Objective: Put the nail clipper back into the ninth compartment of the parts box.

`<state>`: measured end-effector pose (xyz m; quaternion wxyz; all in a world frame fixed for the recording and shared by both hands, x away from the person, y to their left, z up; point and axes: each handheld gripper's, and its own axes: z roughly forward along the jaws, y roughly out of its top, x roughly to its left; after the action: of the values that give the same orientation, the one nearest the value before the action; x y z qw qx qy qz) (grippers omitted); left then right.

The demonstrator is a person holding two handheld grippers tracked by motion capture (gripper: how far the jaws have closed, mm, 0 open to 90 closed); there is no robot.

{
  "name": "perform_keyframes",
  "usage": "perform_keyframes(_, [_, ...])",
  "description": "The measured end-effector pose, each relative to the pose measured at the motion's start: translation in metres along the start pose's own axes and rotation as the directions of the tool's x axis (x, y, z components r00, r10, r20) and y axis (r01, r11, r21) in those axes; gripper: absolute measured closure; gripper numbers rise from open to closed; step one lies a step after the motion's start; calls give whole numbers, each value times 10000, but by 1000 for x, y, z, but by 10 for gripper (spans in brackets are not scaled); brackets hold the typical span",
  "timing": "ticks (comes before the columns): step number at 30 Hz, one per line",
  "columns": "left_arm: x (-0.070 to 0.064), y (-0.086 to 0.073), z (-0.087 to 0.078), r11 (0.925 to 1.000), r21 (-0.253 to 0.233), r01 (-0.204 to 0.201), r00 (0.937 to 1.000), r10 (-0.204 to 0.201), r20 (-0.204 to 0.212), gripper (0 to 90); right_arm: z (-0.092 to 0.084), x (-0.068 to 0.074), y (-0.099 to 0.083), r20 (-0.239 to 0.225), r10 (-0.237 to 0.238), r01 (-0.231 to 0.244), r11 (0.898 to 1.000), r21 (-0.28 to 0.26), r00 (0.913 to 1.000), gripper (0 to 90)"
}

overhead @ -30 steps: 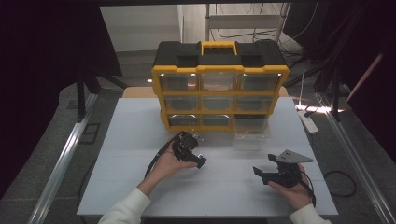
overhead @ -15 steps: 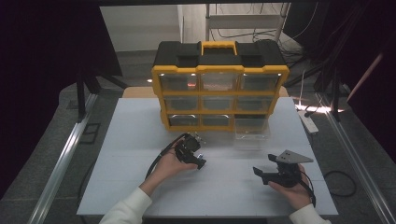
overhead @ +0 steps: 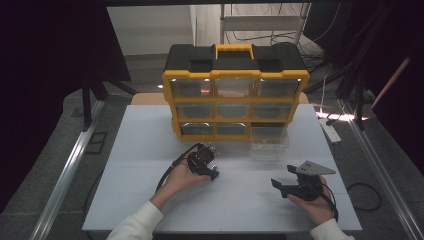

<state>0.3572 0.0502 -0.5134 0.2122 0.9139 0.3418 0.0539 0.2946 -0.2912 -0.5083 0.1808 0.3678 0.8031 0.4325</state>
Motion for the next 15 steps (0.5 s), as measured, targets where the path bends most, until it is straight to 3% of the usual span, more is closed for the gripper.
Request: perform_keyframes(15, [-3, 3, -2, 9994, 123, 336, 9994, -335, -111, 717, 0, 0, 0, 26, -15, 15, 10000, 1, 10000, 179])
